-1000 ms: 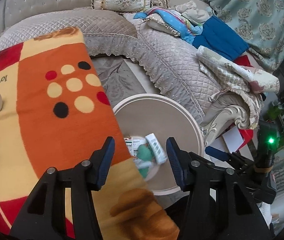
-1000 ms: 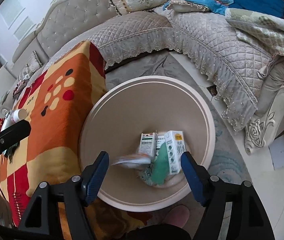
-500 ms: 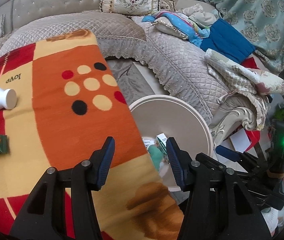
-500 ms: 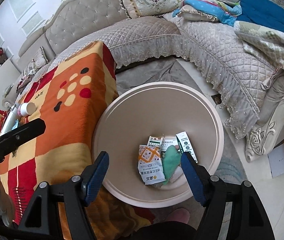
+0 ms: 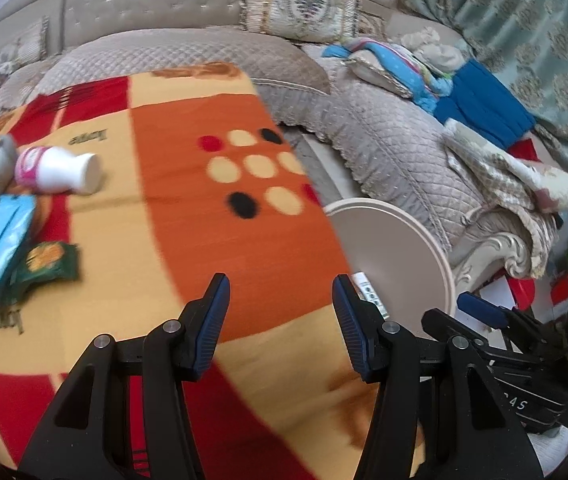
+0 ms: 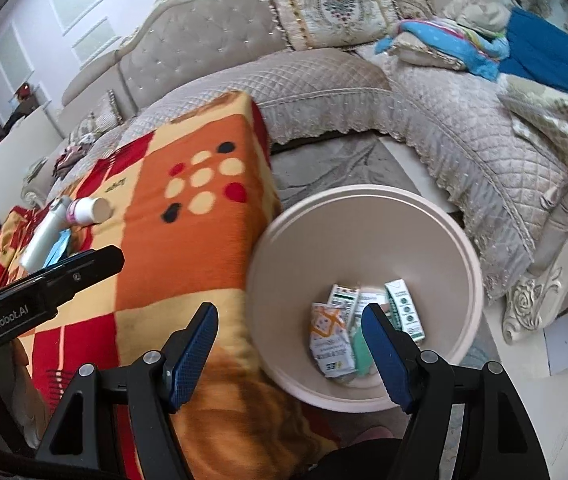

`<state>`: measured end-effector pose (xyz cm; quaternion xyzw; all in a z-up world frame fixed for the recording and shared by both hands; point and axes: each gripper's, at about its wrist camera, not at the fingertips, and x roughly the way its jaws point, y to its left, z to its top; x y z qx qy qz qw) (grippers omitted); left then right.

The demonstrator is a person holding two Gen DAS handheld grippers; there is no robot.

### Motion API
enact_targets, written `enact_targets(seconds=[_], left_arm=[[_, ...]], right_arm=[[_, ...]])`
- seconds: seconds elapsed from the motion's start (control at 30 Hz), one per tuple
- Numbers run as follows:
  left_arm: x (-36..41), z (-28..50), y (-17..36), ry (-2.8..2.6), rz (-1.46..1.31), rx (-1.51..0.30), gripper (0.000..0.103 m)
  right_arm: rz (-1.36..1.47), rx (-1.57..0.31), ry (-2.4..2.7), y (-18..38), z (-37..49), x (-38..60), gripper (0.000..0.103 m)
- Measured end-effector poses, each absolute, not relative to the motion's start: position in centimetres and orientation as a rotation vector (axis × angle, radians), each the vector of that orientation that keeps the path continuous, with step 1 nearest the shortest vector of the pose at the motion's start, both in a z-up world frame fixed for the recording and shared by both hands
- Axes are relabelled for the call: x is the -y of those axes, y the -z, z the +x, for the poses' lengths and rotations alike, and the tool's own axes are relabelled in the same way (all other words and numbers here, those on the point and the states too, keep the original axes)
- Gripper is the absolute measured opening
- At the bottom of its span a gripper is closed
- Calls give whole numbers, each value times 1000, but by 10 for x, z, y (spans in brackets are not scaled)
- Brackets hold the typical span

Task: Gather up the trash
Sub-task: 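Move both open tools back toward the blue packet on the blanket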

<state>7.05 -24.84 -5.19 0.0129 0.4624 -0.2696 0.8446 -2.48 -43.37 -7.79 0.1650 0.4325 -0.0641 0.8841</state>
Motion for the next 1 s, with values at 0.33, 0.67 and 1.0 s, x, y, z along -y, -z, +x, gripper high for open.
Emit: enact_targets(seconds=[0.33, 0.67, 1.0], left_arm=[[151, 92, 49, 444, 4, -969, 52], [59, 140, 59, 338, -30, -984, 64], [47, 183, 92, 263, 24, -1031, 64]], right_arm=[[300, -940, 30, 82, -3, 383, 72], [270, -955, -40, 77, 11, 349, 72], [230, -997, -80, 83, 24, 322, 72]])
